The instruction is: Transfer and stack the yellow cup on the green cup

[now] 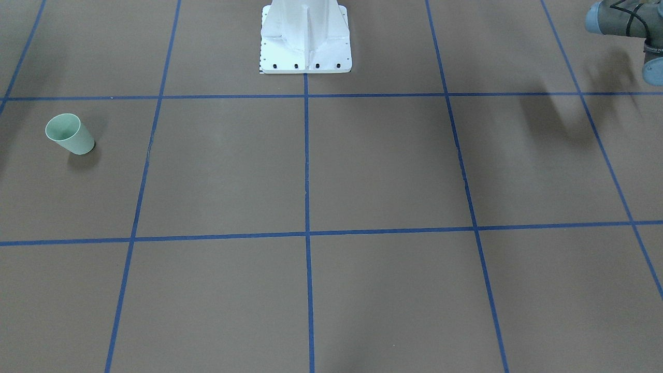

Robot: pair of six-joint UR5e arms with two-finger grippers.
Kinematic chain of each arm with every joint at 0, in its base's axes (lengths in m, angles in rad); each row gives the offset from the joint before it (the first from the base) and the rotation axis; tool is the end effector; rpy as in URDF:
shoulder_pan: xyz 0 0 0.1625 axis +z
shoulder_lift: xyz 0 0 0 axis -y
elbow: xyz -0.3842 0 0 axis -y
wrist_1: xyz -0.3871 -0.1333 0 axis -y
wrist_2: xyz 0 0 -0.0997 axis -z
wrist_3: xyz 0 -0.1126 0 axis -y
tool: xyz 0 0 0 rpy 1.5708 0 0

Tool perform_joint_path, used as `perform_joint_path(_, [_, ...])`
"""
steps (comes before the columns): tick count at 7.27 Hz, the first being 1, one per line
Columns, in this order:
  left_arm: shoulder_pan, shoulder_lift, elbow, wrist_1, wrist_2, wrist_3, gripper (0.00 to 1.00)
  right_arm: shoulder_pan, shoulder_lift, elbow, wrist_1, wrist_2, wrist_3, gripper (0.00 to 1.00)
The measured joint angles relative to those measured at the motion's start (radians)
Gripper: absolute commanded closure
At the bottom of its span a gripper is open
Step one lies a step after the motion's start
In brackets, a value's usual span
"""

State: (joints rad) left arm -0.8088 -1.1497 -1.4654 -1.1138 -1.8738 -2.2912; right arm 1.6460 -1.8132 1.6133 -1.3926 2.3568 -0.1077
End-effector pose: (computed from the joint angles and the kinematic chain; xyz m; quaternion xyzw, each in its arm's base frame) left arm 0.0269 -0.1726 0.8502 -0.1535 -0.4604 -0.6547 0.5795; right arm 0.0824 -0.3800 0.6941 0.0250 -0.3823 -0.0109 0.9237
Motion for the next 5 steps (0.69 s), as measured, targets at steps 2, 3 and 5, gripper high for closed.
perform_joint_path(2, [-0.012,0.008,0.006,-0.085,0.208,0.030,0.88,0.000,0.001,0.005,0.008,0.002,0.001,0.00])
perform_joint_path(3, [-0.024,0.008,0.014,-0.155,0.325,0.046,0.88,0.000,0.001,0.007,0.022,0.003,0.000,0.00])
perform_joint_path(5, [-0.087,0.025,0.036,-0.385,0.575,0.126,0.88,0.000,0.001,0.008,0.055,0.005,-0.003,0.00])
